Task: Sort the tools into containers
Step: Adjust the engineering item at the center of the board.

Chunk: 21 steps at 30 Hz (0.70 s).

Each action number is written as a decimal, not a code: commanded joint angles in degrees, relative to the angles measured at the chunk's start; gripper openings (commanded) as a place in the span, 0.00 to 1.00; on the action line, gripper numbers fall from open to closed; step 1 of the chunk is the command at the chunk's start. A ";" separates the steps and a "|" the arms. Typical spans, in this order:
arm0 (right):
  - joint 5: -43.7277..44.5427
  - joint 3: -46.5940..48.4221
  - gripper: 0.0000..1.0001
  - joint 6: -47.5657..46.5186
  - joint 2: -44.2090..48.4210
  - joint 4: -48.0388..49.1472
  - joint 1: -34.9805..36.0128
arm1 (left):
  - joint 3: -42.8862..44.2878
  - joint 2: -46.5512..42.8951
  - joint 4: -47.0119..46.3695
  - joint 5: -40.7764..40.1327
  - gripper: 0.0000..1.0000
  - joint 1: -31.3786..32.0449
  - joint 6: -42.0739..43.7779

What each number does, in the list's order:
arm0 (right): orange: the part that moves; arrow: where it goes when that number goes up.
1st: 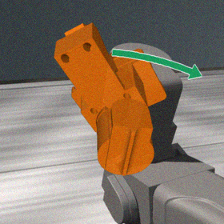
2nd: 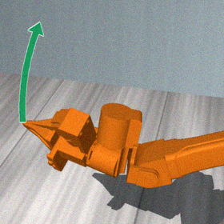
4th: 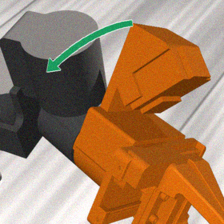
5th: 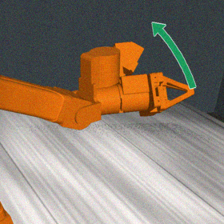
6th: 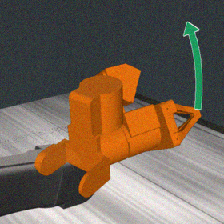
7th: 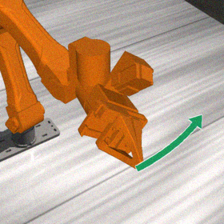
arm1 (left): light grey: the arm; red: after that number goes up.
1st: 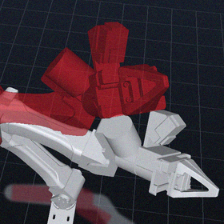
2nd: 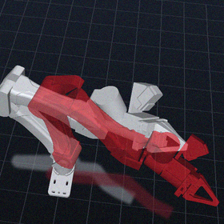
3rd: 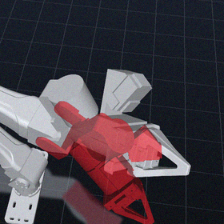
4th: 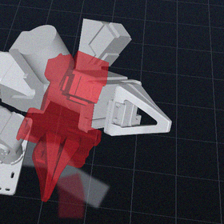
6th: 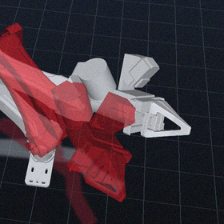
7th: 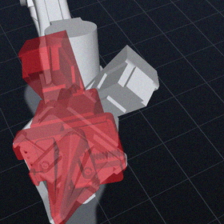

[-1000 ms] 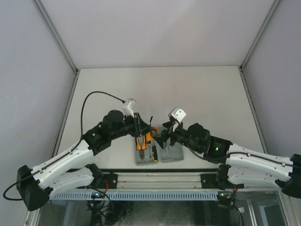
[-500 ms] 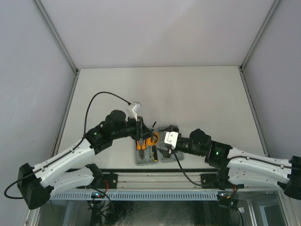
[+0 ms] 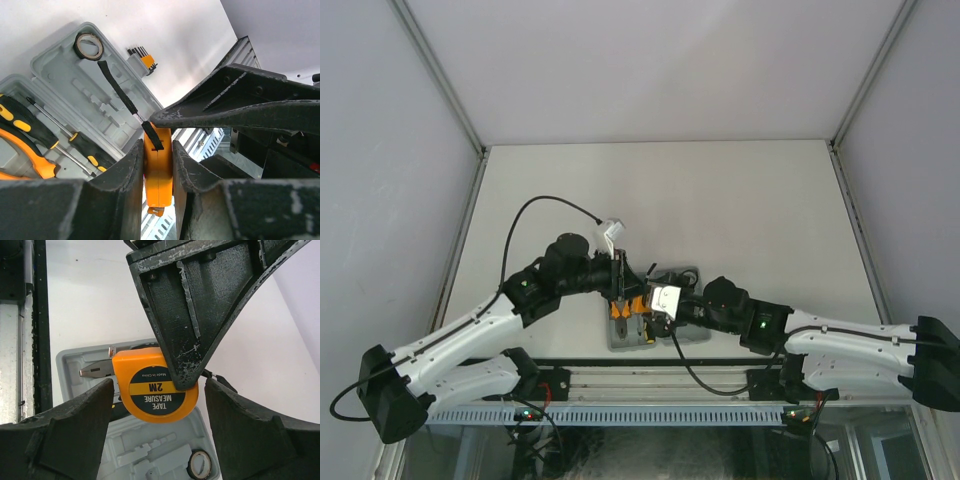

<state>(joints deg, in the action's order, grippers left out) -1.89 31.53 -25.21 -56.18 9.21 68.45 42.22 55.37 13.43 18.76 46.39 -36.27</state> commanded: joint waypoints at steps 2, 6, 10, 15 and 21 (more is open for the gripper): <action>1.70 1.58 0.73 -1.24 -0.77 2.13 0.46 | 4.14 -0.39 -2.58 2.78 0.00 0.32 1.40; 1.34 1.67 0.73 -0.85 -1.79 2.28 0.37 | 4.21 -0.21 -2.44 3.35 0.00 0.37 1.82; 0.77 2.10 0.68 -0.30 -2.50 2.71 0.37 | 4.18 -0.04 -2.45 3.82 0.00 0.37 1.90; 0.83 2.33 0.55 2.74 -2.88 4.15 0.37 | 4.10 -0.16 -1.62 2.75 0.03 0.37 2.47; 1.85 3.03 0.32 8.48 -3.07 2.50 0.54 | 3.68 -1.62 -0.60 0.11 0.30 0.37 2.42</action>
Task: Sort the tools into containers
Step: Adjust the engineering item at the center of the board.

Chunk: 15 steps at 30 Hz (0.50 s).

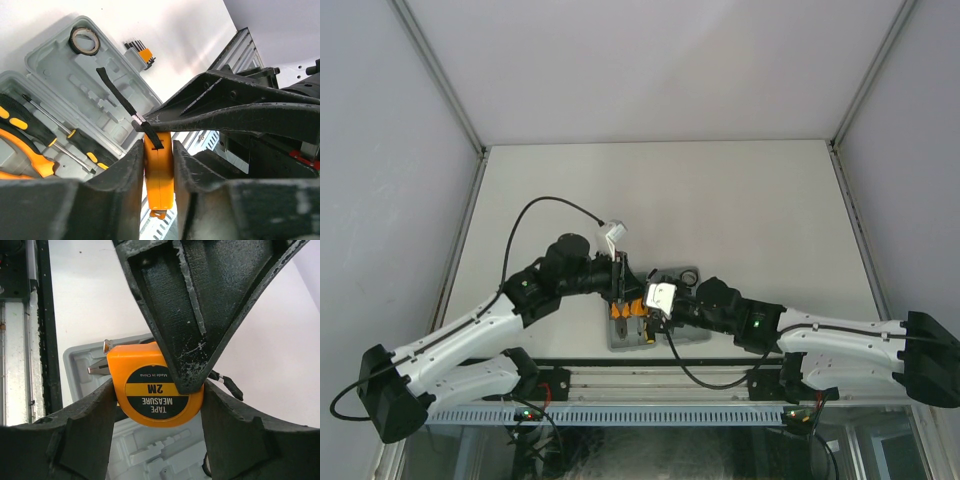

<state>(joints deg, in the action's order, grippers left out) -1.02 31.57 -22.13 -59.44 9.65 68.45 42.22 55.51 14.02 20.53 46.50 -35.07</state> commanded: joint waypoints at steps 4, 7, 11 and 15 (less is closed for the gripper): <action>3.15 3.05 0.28 8.45 1.06 -0.59 0.96 | 3.77 -3.04 -0.82 -3.60 0.49 0.26 1.05; 5.31 3.04 0.25 10.47 1.70 -3.12 1.29 | 4.06 -3.99 -0.45 -4.60 0.57 0.21 1.05; 8.44 3.02 0.22 14.66 3.39 -7.29 1.88 | 4.98 -4.86 2.26 -7.46 0.59 0.17 1.02; 14.51 3.02 0.14 24.91 6.98 -13.38 2.89 | 3.36 -7.10 3.58 -13.14 0.61 -0.45 0.28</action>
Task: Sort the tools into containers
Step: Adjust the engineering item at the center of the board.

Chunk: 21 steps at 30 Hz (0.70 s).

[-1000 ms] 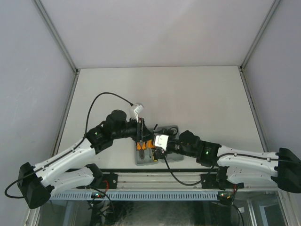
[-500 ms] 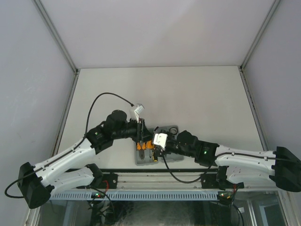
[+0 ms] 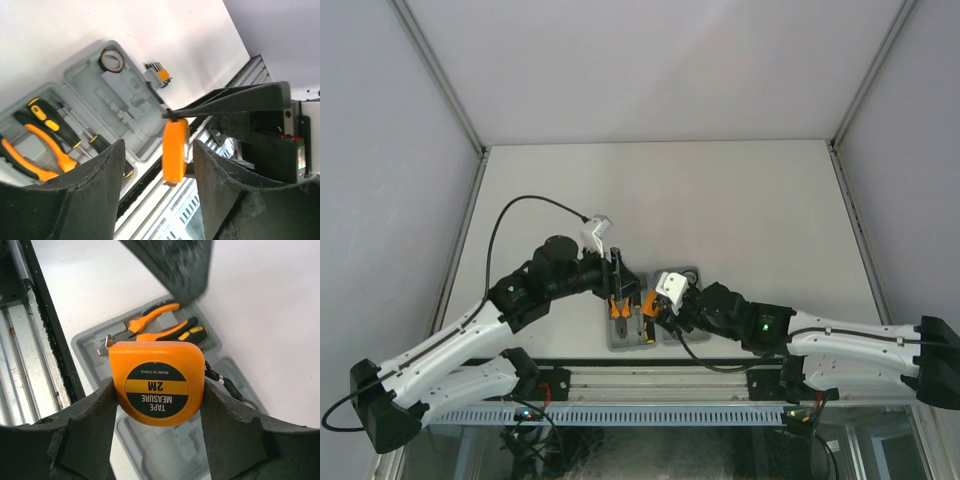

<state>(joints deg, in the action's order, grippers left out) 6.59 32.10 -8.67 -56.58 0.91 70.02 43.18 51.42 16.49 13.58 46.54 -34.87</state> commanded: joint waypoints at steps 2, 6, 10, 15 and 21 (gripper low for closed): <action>11.27 2.50 0.08 19.71 5.79 -8.96 1.43 | 1.43 -3.84 1.47 -7.57 0.61 -1.34 -0.37; 14.53 2.50 0.03 35.13 7.03 -14.94 1.44 | 0.70 -4.46 3.80 -11.94 0.61 -2.13 -1.08; 17.70 4.02 0.00 46.26 5.20 -20.66 1.16 | 0.15 -4.58 7.28 -18.38 0.61 -3.08 -2.68; 18.87 7.23 0.00 52.55 0.19 -24.07 0.32 | -1.76 -4.72 7.28 -18.82 0.61 -5.14 -5.23; 16.96 6.87 0.00 42.43 -4.31 -13.48 -2.69 | -2.56 -4.97 6.62 -18.14 0.61 -5.50 -5.99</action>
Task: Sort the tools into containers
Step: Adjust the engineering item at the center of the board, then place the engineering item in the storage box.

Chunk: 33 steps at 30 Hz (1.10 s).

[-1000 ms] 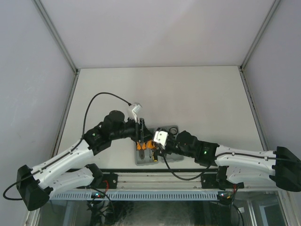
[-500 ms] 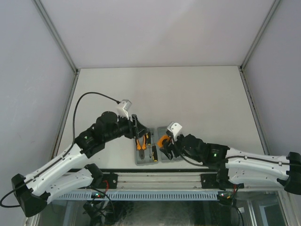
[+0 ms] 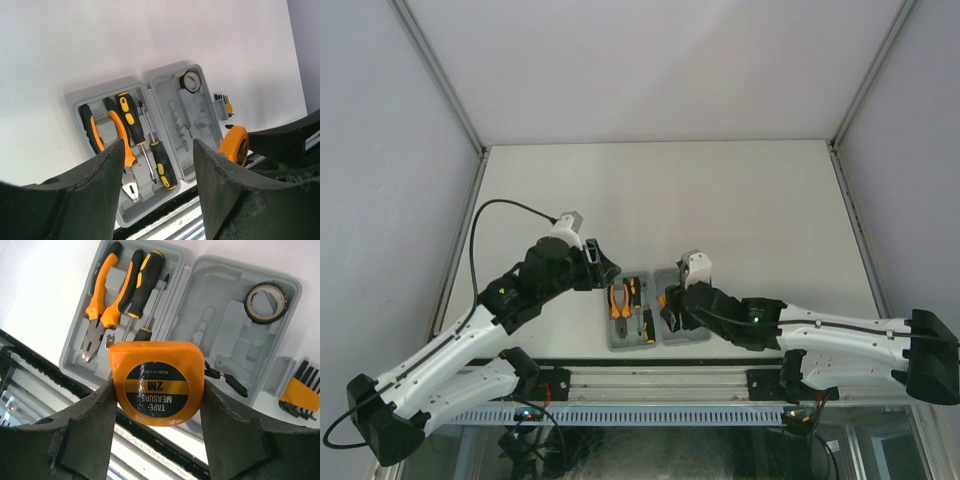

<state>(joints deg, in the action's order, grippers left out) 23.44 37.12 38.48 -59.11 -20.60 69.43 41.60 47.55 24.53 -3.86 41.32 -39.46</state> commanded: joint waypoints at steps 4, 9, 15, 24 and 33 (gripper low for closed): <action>-5.97 1.75 0.00 -13.79 -4.33 15.17 -7.73 | -1.47 -2.08 -1.10 -0.79 0.61 -0.34 -1.41; -14.31 -0.05 0.00 -22.05 -7.87 21.57 -13.85 | -2.72 -3.75 -0.80 -1.34 0.61 -0.36 -2.05; -17.54 -3.62 0.03 -21.83 -11.97 23.49 -15.49 | -3.93 -4.43 -0.72 -1.45 0.61 -0.34 -2.70; -13.31 -9.10 0.03 -16.10 -7.25 20.63 -11.98 | -3.82 -2.40 -1.85 -0.41 0.60 -0.36 -2.57; -7.78 -9.11 0.00 -5.03 -0.89 7.22 -10.50 | -4.48 -1.24 -3.34 0.30 0.60 -0.37 -3.24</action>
<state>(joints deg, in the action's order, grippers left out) 12.08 26.92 26.26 -62.06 -7.70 58.72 37.89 46.15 24.49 -4.23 41.21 -41.54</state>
